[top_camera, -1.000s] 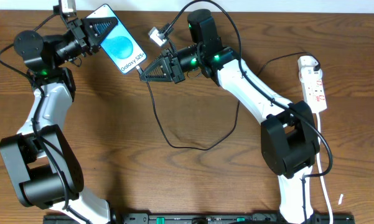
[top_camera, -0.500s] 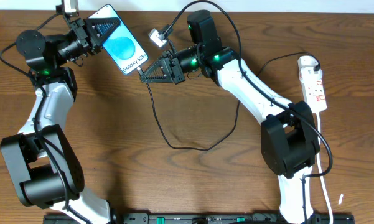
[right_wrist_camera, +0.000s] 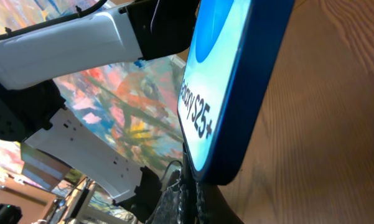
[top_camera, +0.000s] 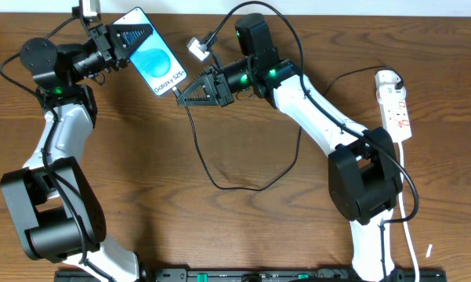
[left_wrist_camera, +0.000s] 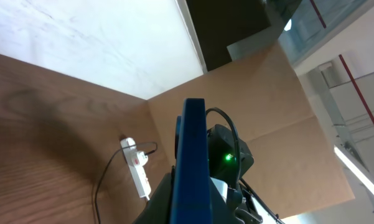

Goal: Plug charger to phone and switch on socket

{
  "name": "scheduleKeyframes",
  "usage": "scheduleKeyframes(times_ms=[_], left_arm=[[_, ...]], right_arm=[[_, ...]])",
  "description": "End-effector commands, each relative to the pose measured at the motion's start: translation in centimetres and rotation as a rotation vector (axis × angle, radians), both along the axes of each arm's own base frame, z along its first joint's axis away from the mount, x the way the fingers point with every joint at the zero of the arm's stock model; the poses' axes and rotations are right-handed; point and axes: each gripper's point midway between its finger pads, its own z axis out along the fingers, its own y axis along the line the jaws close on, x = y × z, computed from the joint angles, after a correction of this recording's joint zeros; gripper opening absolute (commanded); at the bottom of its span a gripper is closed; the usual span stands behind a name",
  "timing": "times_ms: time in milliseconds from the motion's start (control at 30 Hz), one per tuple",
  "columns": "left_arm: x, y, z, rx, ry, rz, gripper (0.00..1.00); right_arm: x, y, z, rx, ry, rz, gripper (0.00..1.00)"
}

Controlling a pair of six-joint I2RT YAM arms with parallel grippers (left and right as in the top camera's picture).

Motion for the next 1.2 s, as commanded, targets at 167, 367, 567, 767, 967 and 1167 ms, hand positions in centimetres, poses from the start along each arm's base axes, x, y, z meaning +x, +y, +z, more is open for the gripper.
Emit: scheduleKeyframes(times_ms=[167,367,567,767,967,1167], left_arm=[[-1.9,-1.3,0.1,0.049,-0.030,-0.117,0.08],[-2.3,-1.5,0.0,0.064,-0.042,-0.141,0.07],[-2.5,-1.5,-0.1,0.081,-0.073,-0.150,0.08],[-2.5,-1.5,-0.1,0.084,-0.076,-0.152,0.07],[-2.5,-2.1,-0.1,0.083,-0.080,-0.162,0.07],[-2.2,-2.3,0.1,0.077,-0.084,-0.147,0.08]], right_arm=[[0.7,0.0,-0.3,-0.004,-0.010,-0.020,0.01],[0.8,0.0,-0.4,-0.004,-0.010,-0.020,0.01],[0.8,0.1,-0.4,-0.006,-0.011,-0.024,0.01],[0.8,0.1,-0.4,-0.006,-0.011,-0.024,0.01],[1.1,0.1,-0.5,-0.014,-0.015,-0.039,0.01],[1.2,0.5,-0.8,-0.028,-0.019,-0.057,0.01]])
